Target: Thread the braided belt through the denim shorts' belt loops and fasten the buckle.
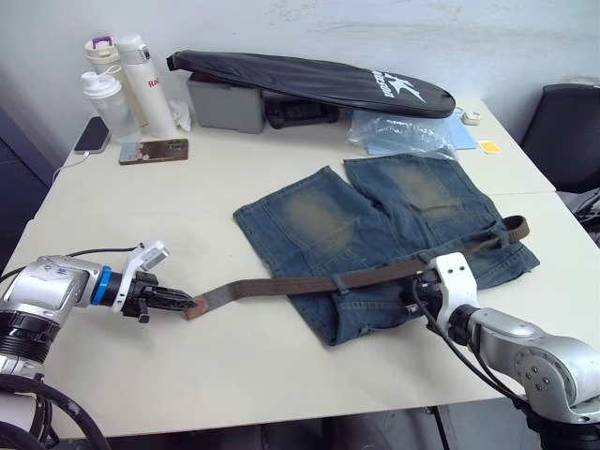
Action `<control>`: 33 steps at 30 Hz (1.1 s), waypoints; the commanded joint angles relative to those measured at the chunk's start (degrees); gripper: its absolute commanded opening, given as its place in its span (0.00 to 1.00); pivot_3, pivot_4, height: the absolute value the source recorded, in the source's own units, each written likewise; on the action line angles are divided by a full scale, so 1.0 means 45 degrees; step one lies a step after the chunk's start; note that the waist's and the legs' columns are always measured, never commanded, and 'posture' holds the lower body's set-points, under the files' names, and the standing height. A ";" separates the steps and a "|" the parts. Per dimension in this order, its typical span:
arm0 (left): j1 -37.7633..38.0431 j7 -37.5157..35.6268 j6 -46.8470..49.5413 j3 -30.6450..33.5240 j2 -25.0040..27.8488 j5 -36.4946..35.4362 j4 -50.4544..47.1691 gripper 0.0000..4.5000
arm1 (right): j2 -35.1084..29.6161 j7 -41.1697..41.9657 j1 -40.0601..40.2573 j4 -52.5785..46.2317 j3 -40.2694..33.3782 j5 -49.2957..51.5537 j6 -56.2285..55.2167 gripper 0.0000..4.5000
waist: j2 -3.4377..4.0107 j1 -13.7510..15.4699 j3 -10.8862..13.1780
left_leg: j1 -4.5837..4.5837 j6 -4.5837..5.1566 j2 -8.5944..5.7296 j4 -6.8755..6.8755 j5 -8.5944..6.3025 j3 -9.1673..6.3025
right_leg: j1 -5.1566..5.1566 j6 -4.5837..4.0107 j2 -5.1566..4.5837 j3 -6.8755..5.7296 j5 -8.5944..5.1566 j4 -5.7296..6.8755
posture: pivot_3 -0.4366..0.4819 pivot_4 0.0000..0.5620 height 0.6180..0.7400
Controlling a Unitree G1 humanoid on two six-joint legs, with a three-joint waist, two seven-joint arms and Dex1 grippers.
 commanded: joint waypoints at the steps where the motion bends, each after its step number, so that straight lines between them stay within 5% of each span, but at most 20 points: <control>1: -0.0182 -0.0313 -0.0713 0.0249 0.0575 0.0882 0.1419 0.00 | 0.0135 -0.0061 0.0205 0.0803 0.0338 -0.0505 0.0767 0.01 | 0.0000 -0.0022 0.0000 | 0.0002 0.0003 0.0002 -0.0010 0.0002 0.0004 | -0.0005 -0.0001 -0.0001 -0.0003 0.0000 0.0001 | 0.48 0.27 1.00; 20: -0.0422 -0.1917 -0.3334 0.0224 0.0996 0.2826 0.5918 0.00 | 0.0209 0.0373 -0.0174 0.0252 0.0150 -0.0522 0.1360 0.01 | 0.0013 -0.0041 -0.0104 | 0.0013 0.0024 0.0020 -0.0098 0.0020 0.0109 | -0.0199 0.0001 -0.0039 -0.0028 0.0017 0.0189 | 0.48 0.27 1.00; 33: 0.0196 -0.3287 -0.4125 -0.0062 0.1329 0.3078 0.6105 0.00 | -0.0273 0.1833 -0.0834 -0.1158 -0.0052 0.0250 0.1704 0.01 | 0.0130 -0.0142 -0.0094 | 0.0012 0.0026 0.0028 -0.0138 0.0020 0.0108 | -0.0243 0.0109 -0.0036 -0.0058 0.0073 0.0230 | 0.48 0.27 1.00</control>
